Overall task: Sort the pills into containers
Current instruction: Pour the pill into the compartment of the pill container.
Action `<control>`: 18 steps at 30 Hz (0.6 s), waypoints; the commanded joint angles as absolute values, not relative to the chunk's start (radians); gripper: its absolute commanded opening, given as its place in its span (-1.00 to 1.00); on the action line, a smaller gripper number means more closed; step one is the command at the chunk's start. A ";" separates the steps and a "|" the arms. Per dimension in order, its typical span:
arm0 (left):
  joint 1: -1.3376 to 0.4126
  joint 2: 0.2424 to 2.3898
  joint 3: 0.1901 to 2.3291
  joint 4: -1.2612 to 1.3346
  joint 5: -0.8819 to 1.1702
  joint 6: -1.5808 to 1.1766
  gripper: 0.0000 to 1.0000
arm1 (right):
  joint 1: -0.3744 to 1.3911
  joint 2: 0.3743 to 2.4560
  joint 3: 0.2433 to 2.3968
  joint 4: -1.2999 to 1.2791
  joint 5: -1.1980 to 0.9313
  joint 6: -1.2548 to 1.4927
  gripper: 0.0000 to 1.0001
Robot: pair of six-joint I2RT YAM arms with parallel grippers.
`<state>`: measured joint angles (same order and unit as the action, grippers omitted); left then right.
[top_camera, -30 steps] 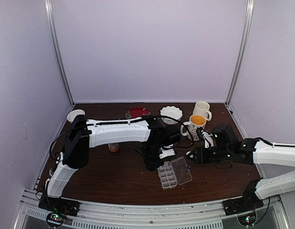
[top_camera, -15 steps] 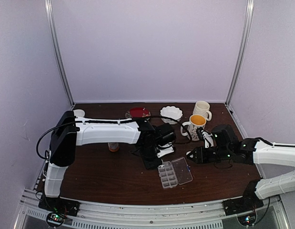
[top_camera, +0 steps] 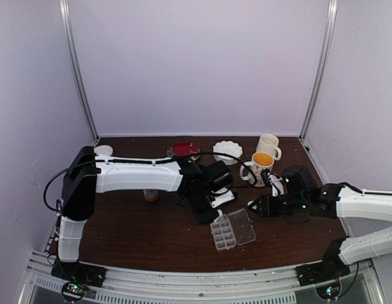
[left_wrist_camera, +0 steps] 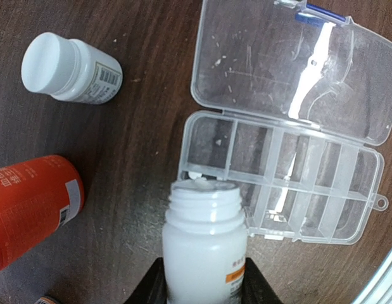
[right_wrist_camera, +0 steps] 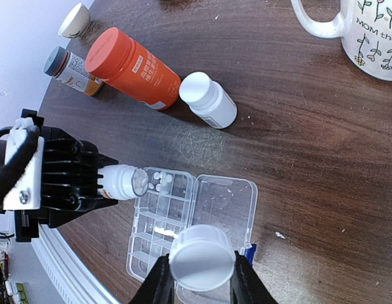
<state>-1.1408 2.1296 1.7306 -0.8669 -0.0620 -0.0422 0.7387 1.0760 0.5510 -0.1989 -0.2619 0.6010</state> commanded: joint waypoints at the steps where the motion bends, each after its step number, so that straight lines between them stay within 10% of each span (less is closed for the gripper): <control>1: -1.143 2.170 1.807 -0.896 -0.049 -0.010 -0.76 | 0.729 1.063 0.566 -0.203 -0.257 0.591 -0.83; 18: -1.144 2.336 2.092 -1.197 -0.174 0.067 -0.76 | 0.726 1.058 0.570 -0.216 -0.251 0.587 -0.83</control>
<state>-1.1408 2.3268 2.0392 -1.1278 -0.1352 0.0326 0.7330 1.0760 0.5510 -0.2089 -0.2615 0.5980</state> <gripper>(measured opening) 0.325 0.278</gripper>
